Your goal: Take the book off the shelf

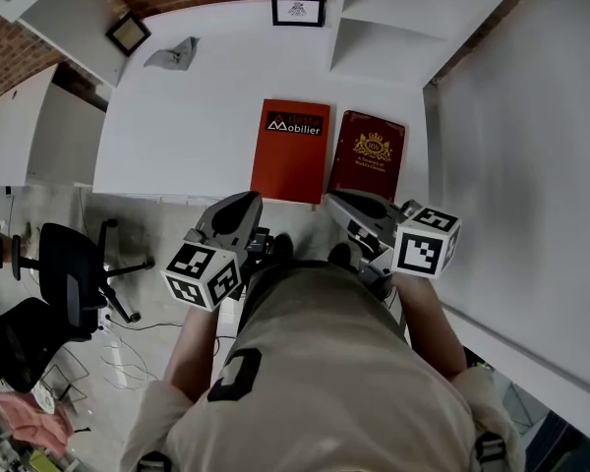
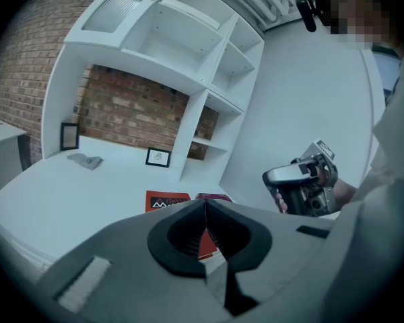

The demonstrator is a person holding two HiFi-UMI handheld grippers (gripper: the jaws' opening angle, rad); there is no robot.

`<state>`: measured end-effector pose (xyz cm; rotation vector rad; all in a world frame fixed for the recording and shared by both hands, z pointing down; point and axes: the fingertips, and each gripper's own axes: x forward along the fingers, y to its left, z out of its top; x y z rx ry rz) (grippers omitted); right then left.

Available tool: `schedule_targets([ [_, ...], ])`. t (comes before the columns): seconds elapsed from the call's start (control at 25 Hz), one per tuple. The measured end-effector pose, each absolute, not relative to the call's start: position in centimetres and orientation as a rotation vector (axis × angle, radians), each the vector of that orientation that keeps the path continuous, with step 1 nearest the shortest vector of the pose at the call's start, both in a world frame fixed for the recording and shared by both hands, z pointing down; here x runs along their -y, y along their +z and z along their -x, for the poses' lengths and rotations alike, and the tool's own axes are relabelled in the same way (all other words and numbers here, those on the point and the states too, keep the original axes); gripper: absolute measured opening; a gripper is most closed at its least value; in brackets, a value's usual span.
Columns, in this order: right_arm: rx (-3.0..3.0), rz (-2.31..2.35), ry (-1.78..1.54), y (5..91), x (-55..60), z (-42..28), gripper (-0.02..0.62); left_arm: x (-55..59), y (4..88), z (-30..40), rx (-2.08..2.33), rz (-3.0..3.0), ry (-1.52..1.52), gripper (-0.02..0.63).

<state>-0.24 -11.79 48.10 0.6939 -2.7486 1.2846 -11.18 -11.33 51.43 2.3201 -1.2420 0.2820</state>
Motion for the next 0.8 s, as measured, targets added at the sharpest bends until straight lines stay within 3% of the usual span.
schedule_targets([
  [0.28, 2.791, -0.689, 1.148, 47.0, 11.4, 0.7, 0.006, 11.3, 51.6, 11.2, 1.256, -2.314, 0.278, 0.006],
  [0.8, 2.769, -0.653, 1.25, 47.5, 11.1, 0.6, 0.005, 11.5, 51.9, 11.2, 1.262, -2.294, 0.296, 0.006],
])
